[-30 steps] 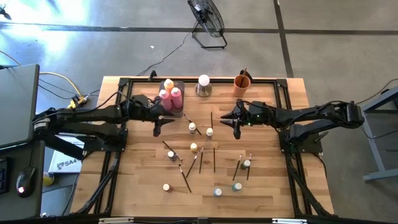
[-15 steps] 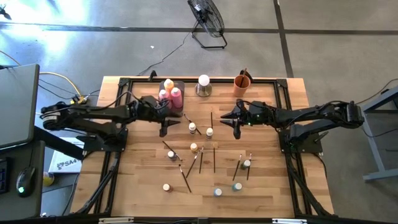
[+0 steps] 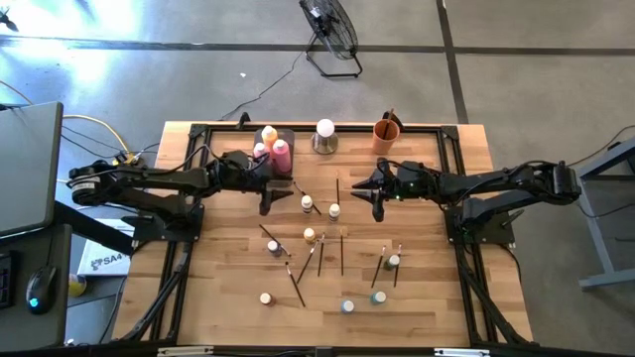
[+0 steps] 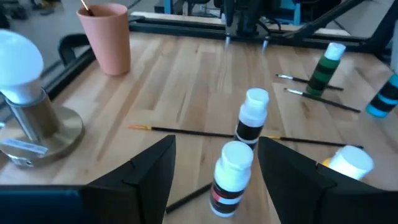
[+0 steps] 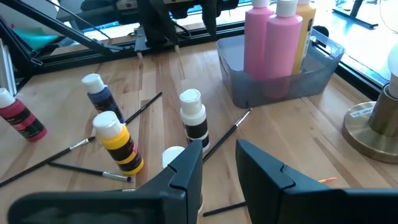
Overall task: Pick & Place Paint Supplies
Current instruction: Put the left small white black paint bottle into the gray bin
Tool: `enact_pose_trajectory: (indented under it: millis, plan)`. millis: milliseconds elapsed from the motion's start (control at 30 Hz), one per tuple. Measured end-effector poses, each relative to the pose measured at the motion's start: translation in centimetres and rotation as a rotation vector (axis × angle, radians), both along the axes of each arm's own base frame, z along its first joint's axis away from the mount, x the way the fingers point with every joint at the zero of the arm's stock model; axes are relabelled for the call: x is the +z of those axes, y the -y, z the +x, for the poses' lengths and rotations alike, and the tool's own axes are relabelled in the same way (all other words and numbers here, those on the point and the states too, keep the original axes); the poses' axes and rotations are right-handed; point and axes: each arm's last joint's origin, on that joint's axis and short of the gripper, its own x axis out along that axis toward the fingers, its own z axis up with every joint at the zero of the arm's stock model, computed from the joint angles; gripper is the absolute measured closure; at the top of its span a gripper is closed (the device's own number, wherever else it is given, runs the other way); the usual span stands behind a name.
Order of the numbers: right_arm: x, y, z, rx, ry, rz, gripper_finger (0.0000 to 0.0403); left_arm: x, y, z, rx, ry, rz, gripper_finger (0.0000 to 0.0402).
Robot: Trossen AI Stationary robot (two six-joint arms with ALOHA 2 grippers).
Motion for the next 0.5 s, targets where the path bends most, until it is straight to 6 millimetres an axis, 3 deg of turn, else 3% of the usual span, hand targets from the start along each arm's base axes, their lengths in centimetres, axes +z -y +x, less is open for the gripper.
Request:
enact_pose_trajectory:
  millis: [500]
  plan:
    - [-0.06,0.0,-0.02,0.0,-0.006,0.001,0.0312,-0.67,0.19,-0.2,-0.049,-0.067,-0.001,0.0177]
